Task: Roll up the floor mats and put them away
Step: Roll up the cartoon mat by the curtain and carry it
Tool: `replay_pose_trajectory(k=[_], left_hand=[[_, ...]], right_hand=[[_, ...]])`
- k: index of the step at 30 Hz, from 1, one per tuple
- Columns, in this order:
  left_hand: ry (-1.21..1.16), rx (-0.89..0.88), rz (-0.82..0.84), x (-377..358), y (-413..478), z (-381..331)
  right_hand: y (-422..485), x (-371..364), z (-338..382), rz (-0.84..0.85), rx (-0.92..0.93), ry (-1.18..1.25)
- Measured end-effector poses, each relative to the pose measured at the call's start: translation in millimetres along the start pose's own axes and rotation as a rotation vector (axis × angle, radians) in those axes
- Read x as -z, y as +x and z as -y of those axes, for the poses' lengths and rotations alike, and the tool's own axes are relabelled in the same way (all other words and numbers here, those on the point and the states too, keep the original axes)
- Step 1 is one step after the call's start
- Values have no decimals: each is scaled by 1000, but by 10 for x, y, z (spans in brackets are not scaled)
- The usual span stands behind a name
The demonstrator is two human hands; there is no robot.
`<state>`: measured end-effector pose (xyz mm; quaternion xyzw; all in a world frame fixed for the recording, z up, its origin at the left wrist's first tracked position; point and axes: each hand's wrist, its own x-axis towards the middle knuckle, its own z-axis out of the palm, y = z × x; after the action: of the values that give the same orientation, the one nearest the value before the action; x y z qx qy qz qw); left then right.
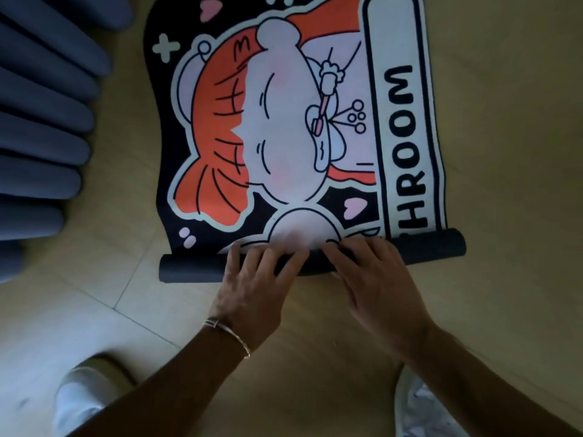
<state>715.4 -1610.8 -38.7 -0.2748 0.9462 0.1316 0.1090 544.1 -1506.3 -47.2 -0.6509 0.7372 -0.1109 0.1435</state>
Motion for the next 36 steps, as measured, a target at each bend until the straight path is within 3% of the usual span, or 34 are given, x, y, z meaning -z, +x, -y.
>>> replay_pose_trajectory(k=[13,24,36], left_hand=[[85,87,46,-136,-125,-146],[42,152,-23,-63,311,77],[103,215,-77,66,656,199]], right_hand=[[-30,-86,95,84,-72,-27],[364,-22,55,-67,-104,-88],[661,-19,10,95,-208,-142]])
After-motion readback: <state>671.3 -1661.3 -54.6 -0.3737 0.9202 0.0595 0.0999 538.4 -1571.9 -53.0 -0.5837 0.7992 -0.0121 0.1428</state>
